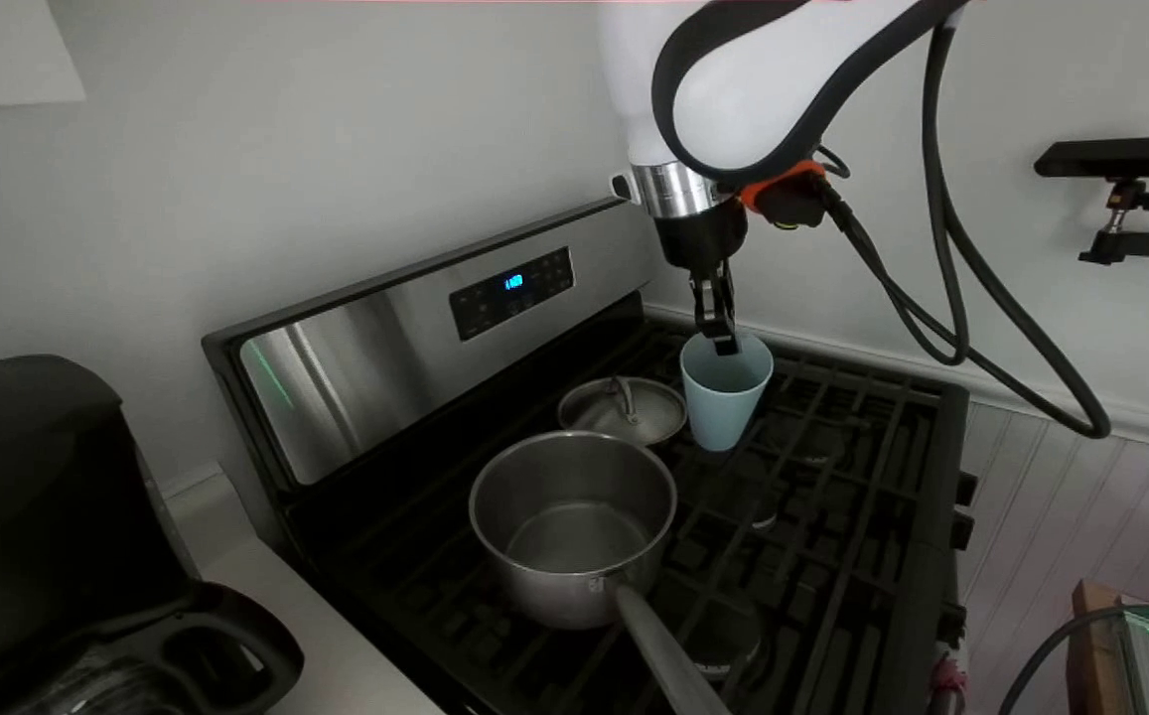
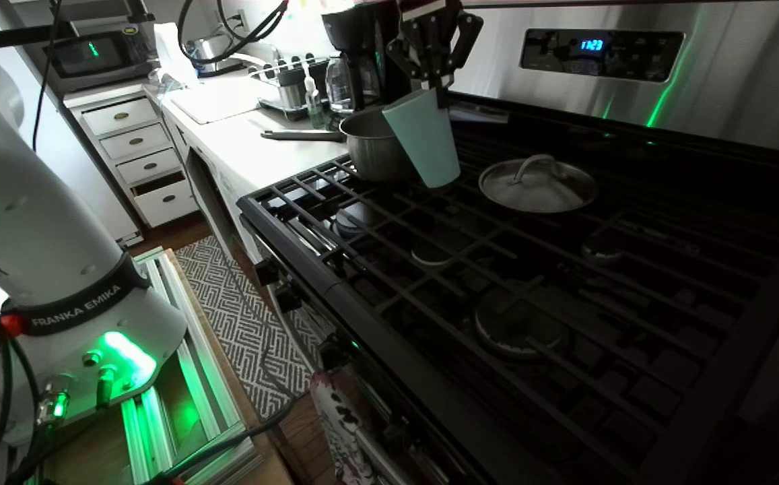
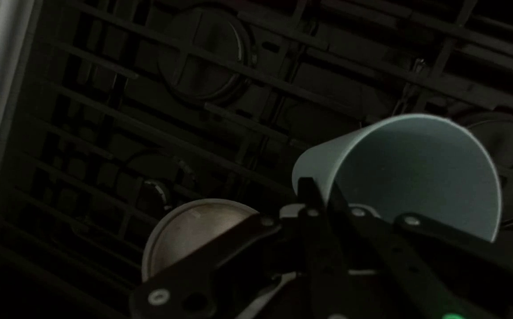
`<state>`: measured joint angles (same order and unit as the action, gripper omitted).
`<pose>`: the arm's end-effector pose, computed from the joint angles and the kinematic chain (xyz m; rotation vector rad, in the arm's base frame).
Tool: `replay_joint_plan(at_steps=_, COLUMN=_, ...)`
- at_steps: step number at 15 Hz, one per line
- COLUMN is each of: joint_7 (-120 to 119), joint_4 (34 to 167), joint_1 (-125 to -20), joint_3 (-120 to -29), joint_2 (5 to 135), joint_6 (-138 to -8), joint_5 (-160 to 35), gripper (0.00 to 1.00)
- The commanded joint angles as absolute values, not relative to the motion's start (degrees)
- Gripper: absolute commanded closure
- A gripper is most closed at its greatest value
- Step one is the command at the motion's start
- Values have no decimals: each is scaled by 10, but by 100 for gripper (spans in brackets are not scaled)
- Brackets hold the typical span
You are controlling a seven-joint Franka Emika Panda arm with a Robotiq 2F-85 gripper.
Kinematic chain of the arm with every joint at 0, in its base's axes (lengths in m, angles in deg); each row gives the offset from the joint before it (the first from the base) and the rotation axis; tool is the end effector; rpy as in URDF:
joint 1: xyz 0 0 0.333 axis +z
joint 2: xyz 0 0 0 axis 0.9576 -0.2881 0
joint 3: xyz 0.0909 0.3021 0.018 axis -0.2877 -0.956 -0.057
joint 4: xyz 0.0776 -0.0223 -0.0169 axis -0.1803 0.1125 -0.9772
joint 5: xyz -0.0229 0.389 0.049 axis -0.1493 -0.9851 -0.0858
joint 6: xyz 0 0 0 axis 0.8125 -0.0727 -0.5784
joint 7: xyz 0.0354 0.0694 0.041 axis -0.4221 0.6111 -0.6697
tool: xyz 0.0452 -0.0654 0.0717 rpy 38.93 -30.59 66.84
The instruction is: Put the lid on the stove, then pour water from the cup into the pot
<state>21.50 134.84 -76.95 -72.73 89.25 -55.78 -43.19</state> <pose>0.4997 -0.1020 0.3920 2.7887 0.4811 -0.2771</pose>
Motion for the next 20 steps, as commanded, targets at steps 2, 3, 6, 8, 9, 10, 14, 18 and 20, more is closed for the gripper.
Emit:
replay_joint_plan(at_steps=2, joint_7=335, joint_4=1393, joint_1=-783, joint_3=-712, joint_2=904, joint_6=-613, joint_5=-496, gripper=99)
replay_joint_plan(at_steps=3, joint_7=350, joint_4=1389, joint_1=-784, joint_3=-711, joint_2=899, joint_6=-594, joint_5=-512, gripper=99)
replay_joint_plan(at_steps=6, joint_7=392, joint_4=1390, joint_1=-785, joint_3=-707, joint_2=895, joint_6=-571, joint_5=-548, gripper=99)
replay_joint_plan(at_steps=8, joint_7=409, joint_4=1384, joint_1=-787, joint_3=-706, joint_2=890, joint_6=-550, joint_5=-560, gripper=99)
replay_joint_plan(at_steps=9, joint_7=416, joint_4=1384, joint_1=-787, joint_3=-706, joint_2=888, joint_6=-542, joint_5=-561, gripper=99)
replay_joint_plan(at_steps=10, joint_7=425, joint_4=1382, joint_1=-788, joint_3=-706, joint_2=886, joint_6=-532, joint_5=-563, gripper=99)
replay_joint_plan(at_steps=14, joint_7=448, joint_4=1376, joint_1=-788, joint_3=-707, joint_2=872, joint_6=-496, joint_5=-561, gripper=99)
replay_joint_plan(at_steps=18, joint_7=473, joint_4=1374, joint_1=-791, joint_3=-708, joint_2=860, joint_6=-484, joint_5=-562, gripper=99)
replay_joint_plan(at_steps=20, joint_7=483, joint_4=1376, joint_1=-792, joint_3=-708, joint_2=856, joint_6=-487, joint_5=-563, gripper=99)
